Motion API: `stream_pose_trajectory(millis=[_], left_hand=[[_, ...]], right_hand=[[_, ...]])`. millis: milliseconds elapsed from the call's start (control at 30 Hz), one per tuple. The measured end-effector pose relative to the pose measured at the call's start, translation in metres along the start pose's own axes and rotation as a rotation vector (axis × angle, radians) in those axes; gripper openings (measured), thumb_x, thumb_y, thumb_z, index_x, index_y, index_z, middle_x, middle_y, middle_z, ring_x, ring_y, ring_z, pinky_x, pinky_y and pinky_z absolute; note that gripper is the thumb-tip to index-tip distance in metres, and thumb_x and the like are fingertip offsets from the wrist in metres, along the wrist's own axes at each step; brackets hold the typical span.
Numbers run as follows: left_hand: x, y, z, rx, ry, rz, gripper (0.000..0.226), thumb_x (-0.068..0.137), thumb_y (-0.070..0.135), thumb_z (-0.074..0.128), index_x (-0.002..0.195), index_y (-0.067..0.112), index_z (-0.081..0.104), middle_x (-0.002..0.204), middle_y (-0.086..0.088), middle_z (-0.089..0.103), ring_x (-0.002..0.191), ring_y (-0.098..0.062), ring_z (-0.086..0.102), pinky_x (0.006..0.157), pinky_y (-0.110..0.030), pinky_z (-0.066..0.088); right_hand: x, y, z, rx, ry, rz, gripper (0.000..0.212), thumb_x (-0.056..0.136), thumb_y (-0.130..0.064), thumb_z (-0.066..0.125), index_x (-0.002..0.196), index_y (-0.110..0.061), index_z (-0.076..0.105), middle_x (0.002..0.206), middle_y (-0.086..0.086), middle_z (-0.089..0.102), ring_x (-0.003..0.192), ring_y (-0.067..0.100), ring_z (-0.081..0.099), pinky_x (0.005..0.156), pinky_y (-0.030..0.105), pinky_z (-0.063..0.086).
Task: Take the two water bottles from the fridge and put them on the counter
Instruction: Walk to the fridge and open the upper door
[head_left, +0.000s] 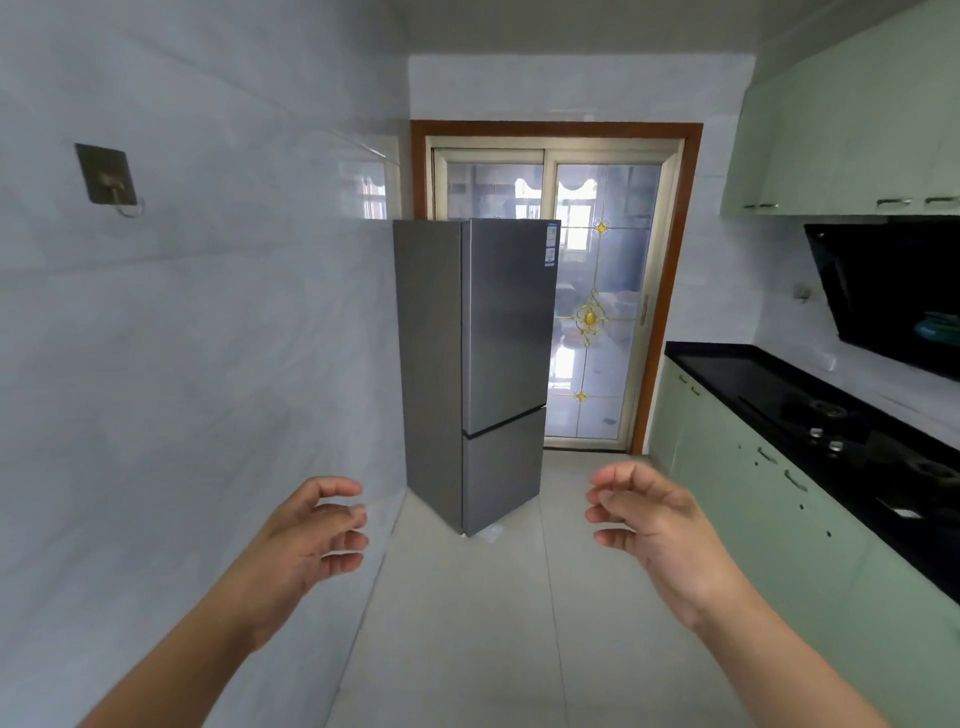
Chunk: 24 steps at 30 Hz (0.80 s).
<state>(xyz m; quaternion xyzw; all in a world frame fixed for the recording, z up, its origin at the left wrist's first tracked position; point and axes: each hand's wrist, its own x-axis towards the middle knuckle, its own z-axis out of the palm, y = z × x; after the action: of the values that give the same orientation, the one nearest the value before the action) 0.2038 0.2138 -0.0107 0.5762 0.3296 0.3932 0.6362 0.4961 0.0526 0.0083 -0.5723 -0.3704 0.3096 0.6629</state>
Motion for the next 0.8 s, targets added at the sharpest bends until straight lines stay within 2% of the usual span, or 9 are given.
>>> stream_pose_trajectory(millis=[200,367,533,800], left_hand=[[0.059,-0.009,-0.016,-0.015,-0.035,-0.003,0.056,0.054,0.037,0.076,0.104,0.016,0.065,0.091,-0.012,0.063,0.081,-0.026,0.064,0.078,-0.041,0.052],[0.124,-0.007,-0.028,-0.057,-0.097,-0.001,0.059,0.053,0.036,0.077,0.106,0.015,0.063,0.087,-0.01,0.062,0.077,-0.025,0.063,0.077,-0.039,0.052],[0.182,-0.002,-0.024,-0.072,-0.172,-0.006,0.061,0.05,0.037,0.077,0.106,0.015,0.063,0.086,-0.008,0.063,0.077,-0.025,0.062,0.077,-0.039,0.051],[0.254,-0.011,0.001,-0.071,-0.186,-0.025,0.062,0.049,0.038,0.076,0.105,0.015,0.063,0.086,-0.01,0.063,0.076,-0.026,0.062,0.077,-0.04,0.051]], right_hand=[[0.044,0.011,0.019,-0.019,0.032,0.016,0.016,0.093,0.004,0.058,0.092,-0.008,0.069,0.081,0.005,0.069,0.078,0.022,0.063,0.071,0.036,0.049],[0.083,0.008,0.034,-0.046,0.102,0.003,0.008,0.086,-0.005,0.066,0.093,-0.009,0.068,0.085,0.008,0.067,0.078,0.02,0.065,0.071,0.035,0.051],[0.116,0.005,0.037,-0.051,0.157,-0.003,0.027,0.07,-0.018,0.065,0.094,-0.009,0.069,0.082,0.004,0.069,0.074,0.016,0.067,0.069,0.033,0.053],[0.182,0.026,0.022,-0.023,0.184,0.032,0.024,0.069,-0.017,0.064,0.092,-0.012,0.069,0.082,0.004,0.069,0.074,0.017,0.067,0.068,0.032,0.052]])
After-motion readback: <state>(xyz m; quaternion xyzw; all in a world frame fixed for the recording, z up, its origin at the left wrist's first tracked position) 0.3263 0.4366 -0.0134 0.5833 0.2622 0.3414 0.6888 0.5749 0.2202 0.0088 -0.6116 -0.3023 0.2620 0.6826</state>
